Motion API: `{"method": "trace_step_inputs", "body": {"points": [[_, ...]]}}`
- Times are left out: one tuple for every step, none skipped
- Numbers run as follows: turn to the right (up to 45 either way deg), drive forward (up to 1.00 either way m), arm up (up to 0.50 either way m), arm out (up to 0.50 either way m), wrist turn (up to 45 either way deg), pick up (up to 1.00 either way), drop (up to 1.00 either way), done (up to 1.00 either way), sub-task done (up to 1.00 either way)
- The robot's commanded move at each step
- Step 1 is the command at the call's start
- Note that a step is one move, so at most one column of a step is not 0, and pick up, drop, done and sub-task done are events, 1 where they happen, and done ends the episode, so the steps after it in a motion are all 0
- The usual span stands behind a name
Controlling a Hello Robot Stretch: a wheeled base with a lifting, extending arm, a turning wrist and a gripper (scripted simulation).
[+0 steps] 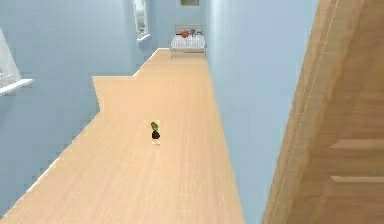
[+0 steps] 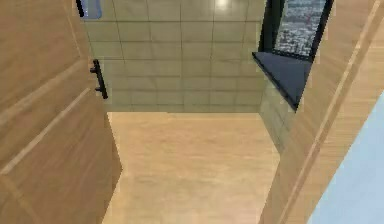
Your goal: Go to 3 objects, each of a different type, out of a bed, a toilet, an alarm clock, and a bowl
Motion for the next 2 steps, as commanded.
{"method": "trace_step_inputs", "body": {"points": [[45.0,0.00,0.00,0.00,0.0,0.00,0.00,0.00,0.00],[33.0,0.00,0.00,0.00,0.0,0.00,0.00,0.00,0.00]]}}
